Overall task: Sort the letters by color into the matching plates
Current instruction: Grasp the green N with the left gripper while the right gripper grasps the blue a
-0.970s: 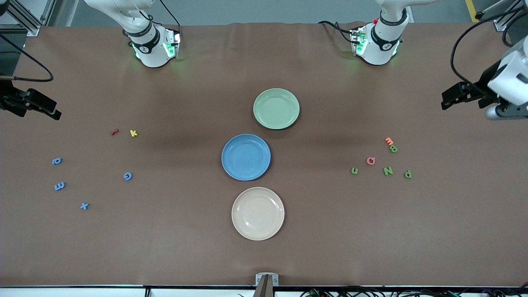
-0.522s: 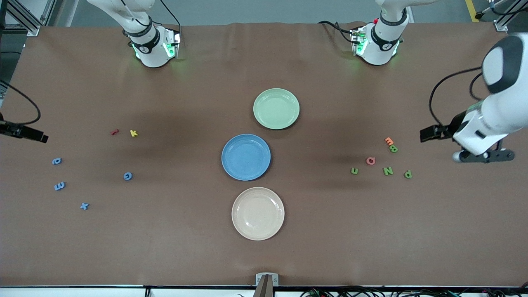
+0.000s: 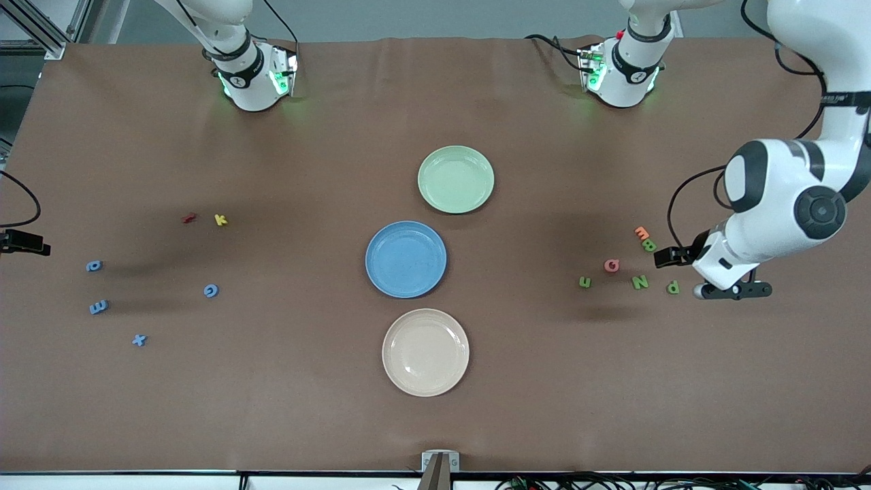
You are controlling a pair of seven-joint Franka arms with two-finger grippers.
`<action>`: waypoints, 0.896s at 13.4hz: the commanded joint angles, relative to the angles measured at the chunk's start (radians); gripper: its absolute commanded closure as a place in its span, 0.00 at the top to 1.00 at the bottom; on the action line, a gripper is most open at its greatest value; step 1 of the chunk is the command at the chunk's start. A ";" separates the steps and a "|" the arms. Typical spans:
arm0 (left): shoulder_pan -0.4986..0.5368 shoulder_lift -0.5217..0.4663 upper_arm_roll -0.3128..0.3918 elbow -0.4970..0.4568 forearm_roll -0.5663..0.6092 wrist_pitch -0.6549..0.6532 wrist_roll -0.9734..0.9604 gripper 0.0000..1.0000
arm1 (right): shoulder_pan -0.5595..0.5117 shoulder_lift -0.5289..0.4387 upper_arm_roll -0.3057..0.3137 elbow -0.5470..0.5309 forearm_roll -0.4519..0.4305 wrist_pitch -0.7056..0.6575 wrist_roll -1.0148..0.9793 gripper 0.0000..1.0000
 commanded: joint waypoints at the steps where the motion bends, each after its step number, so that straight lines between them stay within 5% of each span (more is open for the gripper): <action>1: 0.020 0.032 -0.001 -0.031 0.005 0.084 -0.017 0.89 | -0.045 0.030 0.018 -0.013 -0.009 0.032 -0.107 1.00; 4: 0.018 0.061 -0.001 -0.122 0.005 0.276 -0.043 0.88 | -0.094 0.032 0.022 -0.122 -0.004 0.145 -0.161 1.00; 7: 0.012 0.121 -0.001 -0.122 0.005 0.336 -0.052 0.84 | -0.120 0.030 0.022 -0.235 -0.002 0.306 -0.164 1.00; 12: 0.010 0.186 -0.001 -0.119 0.032 0.401 -0.052 0.77 | -0.117 0.122 0.022 -0.245 -0.004 0.451 -0.155 1.00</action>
